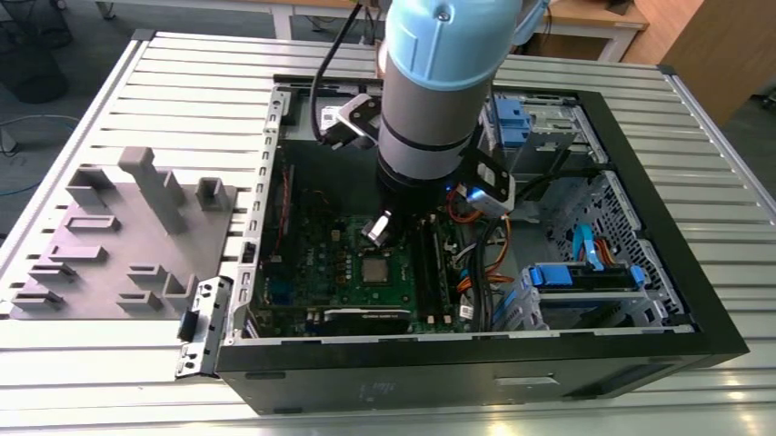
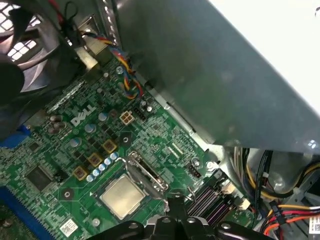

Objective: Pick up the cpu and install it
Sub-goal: 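Close the cpu cover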

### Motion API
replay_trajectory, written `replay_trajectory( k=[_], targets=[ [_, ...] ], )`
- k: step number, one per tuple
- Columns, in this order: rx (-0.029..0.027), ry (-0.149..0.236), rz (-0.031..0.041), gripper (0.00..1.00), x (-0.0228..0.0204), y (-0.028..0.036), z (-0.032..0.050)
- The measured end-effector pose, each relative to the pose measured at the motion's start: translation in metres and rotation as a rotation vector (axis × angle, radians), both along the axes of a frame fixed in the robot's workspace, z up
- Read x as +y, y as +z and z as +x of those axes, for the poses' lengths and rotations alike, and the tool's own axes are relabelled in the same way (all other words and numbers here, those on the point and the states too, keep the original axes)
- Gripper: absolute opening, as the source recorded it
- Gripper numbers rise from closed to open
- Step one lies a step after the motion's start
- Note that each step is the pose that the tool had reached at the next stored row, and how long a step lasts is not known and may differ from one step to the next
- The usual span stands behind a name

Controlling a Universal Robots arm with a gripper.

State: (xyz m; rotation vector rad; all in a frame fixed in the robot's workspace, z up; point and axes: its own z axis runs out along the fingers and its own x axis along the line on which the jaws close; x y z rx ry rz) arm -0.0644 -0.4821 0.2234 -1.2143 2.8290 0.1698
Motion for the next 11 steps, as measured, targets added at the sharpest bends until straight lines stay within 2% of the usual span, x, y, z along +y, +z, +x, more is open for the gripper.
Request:
replay_trajectory(
  k=[6, 11],
  targets=[
    [0.0000, 0.001, 0.0002, 0.11, -0.0066, -0.0001, 0.0001],
    [0.0001, 0.002, -0.0002, 0.11, -0.0079, -0.0001, 0.0030]
  ],
)
